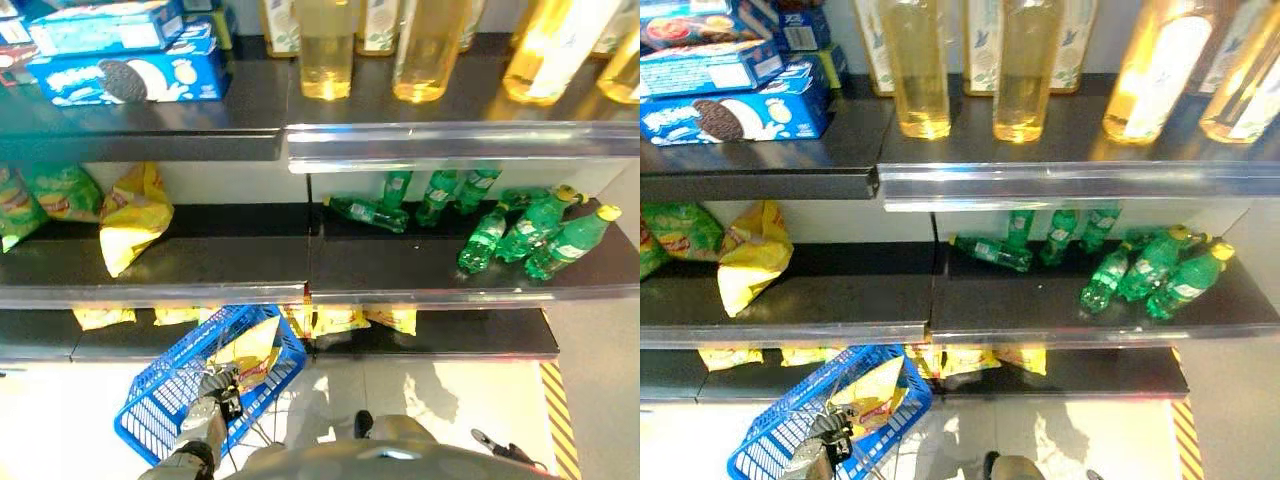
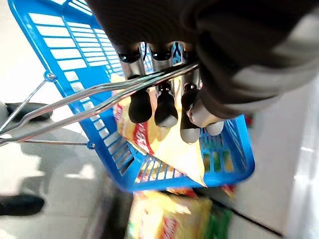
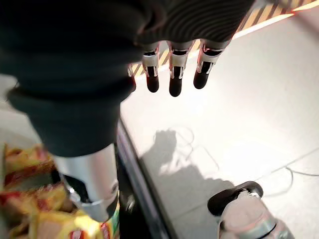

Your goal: Pick up the snacks into the basket

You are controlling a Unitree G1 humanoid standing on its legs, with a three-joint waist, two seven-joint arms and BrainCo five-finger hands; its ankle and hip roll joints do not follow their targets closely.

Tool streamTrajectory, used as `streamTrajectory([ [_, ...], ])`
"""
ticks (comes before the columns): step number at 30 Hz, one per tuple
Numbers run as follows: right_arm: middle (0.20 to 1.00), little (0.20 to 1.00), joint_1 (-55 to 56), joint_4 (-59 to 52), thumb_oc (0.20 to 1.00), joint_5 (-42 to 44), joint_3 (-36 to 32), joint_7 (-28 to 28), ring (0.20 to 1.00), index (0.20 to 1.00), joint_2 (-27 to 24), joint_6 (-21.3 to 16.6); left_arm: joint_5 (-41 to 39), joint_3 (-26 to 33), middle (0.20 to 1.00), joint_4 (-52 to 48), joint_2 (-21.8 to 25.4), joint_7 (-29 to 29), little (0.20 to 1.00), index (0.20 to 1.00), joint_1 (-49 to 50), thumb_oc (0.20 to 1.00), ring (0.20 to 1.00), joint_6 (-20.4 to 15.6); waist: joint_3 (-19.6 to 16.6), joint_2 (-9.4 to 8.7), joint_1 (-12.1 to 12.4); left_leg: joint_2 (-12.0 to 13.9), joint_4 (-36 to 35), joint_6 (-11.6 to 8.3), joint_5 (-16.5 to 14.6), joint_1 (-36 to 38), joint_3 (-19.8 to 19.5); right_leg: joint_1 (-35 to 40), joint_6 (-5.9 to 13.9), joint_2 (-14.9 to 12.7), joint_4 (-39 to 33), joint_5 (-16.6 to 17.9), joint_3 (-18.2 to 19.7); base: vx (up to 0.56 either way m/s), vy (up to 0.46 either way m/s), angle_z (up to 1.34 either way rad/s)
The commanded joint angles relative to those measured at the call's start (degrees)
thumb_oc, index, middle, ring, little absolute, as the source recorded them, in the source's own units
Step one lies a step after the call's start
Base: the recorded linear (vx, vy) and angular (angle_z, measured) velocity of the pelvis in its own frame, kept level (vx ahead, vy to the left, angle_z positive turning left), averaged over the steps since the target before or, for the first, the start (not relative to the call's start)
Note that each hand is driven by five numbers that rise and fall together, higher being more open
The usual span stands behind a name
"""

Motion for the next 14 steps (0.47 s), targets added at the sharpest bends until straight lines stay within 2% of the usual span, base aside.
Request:
streamTrajectory([
  [1, 1.000, 1.000, -2.9, 0.0, 1.000, -5.1, 5.5, 0.9, 1.000, 1.000, -2.6, 0.3, 2.2, -6.5, 0.200, -0.4, 0.8, -0.6, 0.200, 0.200, 4.8, 0.200, 0.200, 1.5, 2.9, -0.84, 1.9, -3.5, 7.6, 2.54, 0.3, -0.9, -3.1, 5.0, 5.48, -0.3, -6.4, 3.2, 4.0, -0.01, -0.064, -0.17],
  [4, 1.000, 1.000, -4.1, 0.4, 1.000, -10.3, 8.9, 1.0, 1.000, 1.000, -3.3, 1.2, 2.2, -7.7, 0.200, 0.4, -0.3, -0.6, 0.200, 0.200, 4.8, 0.200, 0.200, 1.9, 1.6, 0.38, 3.4, -6.4, -5.2, 3.67, -1.2, -1.5, -9.5, 5.2, 6.45, 0.0, -7.6, 2.9, 5.6, 0.07, 0.022, -0.14],
  [5, 1.000, 1.000, -4.1, 0.4, 1.000, -10.3, 8.9, 1.0, 1.000, 1.000, -3.4, 1.2, 2.2, -7.7, 0.200, 0.4, -0.3, -0.6, 0.200, 0.200, 4.8, 0.200, 0.200, 1.9, 1.6, 0.32, 3.4, -6.6, -5.6, 3.72, -1.1, -1.1, -9.5, 5.4, 6.50, -0.1, -7.6, 2.8, 5.6, 0.12, 0.068, -0.04],
  [6, 1.000, 1.000, -4.2, 0.1, 1.000, -12.0, 9.6, 1.3, 1.000, 1.000, -3.8, 1.1, 2.0, -8.0, 0.200, 1.0, -0.8, -0.4, 0.200, 0.200, 4.7, 0.200, 0.200, 1.9, 1.1, 1.46, 4.0, -6.6, -13.3, 3.16, 1.9, -1.2, -12.4, 6.0, 6.86, 0.6, -8.3, 2.7, 5.7, 0.08, 0.043, -0.04],
  [8, 1.000, 1.000, -5.0, 0.3, 1.000, -12.5, 9.9, 1.2, 1.000, 1.000, -3.8, 1.0, 2.4, -8.3, 0.200, 2.3, -0.8, -0.5, 0.200, 0.200, 3.7, 0.200, 0.200, 1.9, 1.1, 1.09, 4.7, -8.9, -11.8, 2.87, 2.1, -2.9, -16.2, 6.8, 7.06, 0.1, -9.6, 2.8, 6.1, 0.06, 0.016, -0.13],
  [12, 1.000, 1.000, -3.9, 0.3, 1.000, -14.0, 10.2, 2.0, 1.000, 1.000, -3.4, 1.0, 3.8, -8.7, 0.200, 2.5, -0.9, -1.1, 0.200, 0.200, 3.9, 0.200, 0.200, 2.1, -0.9, 2.27, 4.0, -7.7, -19.1, 3.26, 2.5, 2.0, -15.2, 8.0, 7.32, -0.2, -11.5, 3.1, 4.8, 0.12, 0.066, -0.21],
  [14, 1.000, 1.000, -3.8, 0.5, 1.000, -16.1, 11.5, 2.3, 1.000, 1.000, -3.3, 1.2, 4.1, -8.6, 0.200, 2.6, -0.7, -1.3, 0.200, 0.200, 4.1, 0.200, 0.200, 2.1, -1.5, 2.24, 3.9, -8.2, -20.9, 3.72, 2.4, 3.9, -16.3, 8.1, 7.36, -0.4, -11.7, 3.1, 4.6, 0.09, 0.078, 0.17],
])
